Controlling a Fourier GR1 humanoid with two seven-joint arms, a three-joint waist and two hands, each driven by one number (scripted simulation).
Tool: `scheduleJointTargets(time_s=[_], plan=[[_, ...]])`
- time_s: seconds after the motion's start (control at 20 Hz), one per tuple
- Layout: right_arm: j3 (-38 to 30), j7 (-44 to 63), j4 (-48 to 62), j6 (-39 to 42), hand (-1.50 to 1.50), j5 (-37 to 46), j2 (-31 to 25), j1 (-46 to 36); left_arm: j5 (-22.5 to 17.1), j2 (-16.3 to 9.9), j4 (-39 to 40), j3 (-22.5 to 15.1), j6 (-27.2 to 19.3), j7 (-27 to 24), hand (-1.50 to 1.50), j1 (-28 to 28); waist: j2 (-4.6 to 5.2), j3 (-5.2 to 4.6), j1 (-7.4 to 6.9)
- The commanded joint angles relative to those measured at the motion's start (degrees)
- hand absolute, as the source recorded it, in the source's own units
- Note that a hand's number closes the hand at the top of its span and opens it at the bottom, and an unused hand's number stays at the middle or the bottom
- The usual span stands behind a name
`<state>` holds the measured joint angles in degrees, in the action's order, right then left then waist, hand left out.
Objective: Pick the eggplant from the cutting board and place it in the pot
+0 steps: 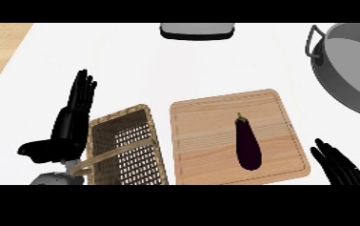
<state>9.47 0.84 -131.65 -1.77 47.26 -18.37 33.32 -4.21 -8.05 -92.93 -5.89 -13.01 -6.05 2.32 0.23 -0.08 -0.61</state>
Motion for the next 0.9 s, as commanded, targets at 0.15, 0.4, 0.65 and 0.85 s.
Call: scheduleJointTargets(time_s=[0.15,0.4,0.65,0.85], plan=[[14.42,22.19,-1.12,12.17,-1.5,16.97,5.6,-9.28,0.7,2.82,3.81,-1.93,0.24,-2.43,0.0,-1.48,0.06,-0.11,-0.28],[17.16,25.38,9.75,12.93,-1.5,18.51,11.64,-17.23,0.77,2.03,2.25,-0.66,1.05,-0.68,0.0,-1.22,-0.21,0.07,0.46],[19.84,35.65,11.31,21.08,-1.5,23.43,14.84,-20.86,0.95,2.32,3.76,-0.12,1.28,-1.17,0.0,-0.72,-0.23,0.05,0.63],[15.7,30.86,18.54,17.17,-1.5,19.6,14.72,-22.67,1.71,2.49,1.46,0.36,0.53,2.35,0.0,0.44,-0.23,0.09,0.65]])
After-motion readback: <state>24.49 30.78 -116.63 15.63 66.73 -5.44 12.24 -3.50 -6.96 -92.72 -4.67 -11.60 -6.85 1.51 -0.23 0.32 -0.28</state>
